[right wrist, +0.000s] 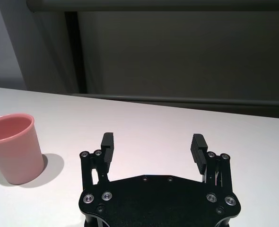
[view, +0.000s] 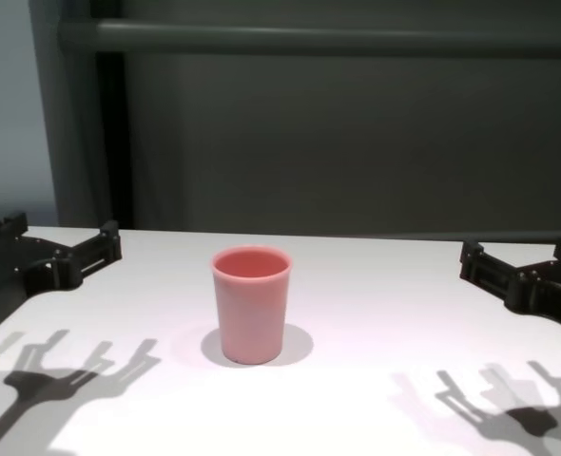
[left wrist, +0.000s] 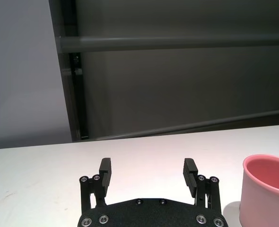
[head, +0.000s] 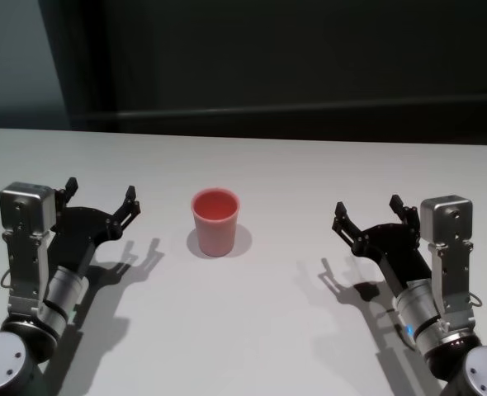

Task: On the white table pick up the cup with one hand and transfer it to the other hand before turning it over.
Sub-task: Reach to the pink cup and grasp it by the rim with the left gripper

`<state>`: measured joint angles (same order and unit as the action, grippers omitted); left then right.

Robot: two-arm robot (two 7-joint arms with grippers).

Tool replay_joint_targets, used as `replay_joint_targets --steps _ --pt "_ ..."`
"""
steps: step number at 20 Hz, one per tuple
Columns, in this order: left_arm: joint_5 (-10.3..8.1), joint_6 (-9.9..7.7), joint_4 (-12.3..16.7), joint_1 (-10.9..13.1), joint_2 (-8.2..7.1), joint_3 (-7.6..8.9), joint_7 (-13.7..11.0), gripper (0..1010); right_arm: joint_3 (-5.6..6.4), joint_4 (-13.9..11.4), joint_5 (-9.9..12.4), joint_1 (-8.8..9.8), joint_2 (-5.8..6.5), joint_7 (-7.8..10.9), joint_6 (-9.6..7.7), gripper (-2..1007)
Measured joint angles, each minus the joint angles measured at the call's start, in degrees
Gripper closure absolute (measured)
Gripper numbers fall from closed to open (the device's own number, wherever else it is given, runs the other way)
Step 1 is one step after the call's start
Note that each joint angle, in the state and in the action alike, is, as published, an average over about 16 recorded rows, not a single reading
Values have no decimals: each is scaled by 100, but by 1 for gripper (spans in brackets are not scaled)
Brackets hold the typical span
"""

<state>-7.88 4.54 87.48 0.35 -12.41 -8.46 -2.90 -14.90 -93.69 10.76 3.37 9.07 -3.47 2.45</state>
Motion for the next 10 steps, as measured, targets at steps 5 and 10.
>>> replay_joint_targets --steps 5,10 --pt "0 0 0 0 0 0 0 9 0 0 0 0 0 0 0 3" --pt "0 0 0 0 0 0 0 9 0 0 0 0 0 0 0 3"
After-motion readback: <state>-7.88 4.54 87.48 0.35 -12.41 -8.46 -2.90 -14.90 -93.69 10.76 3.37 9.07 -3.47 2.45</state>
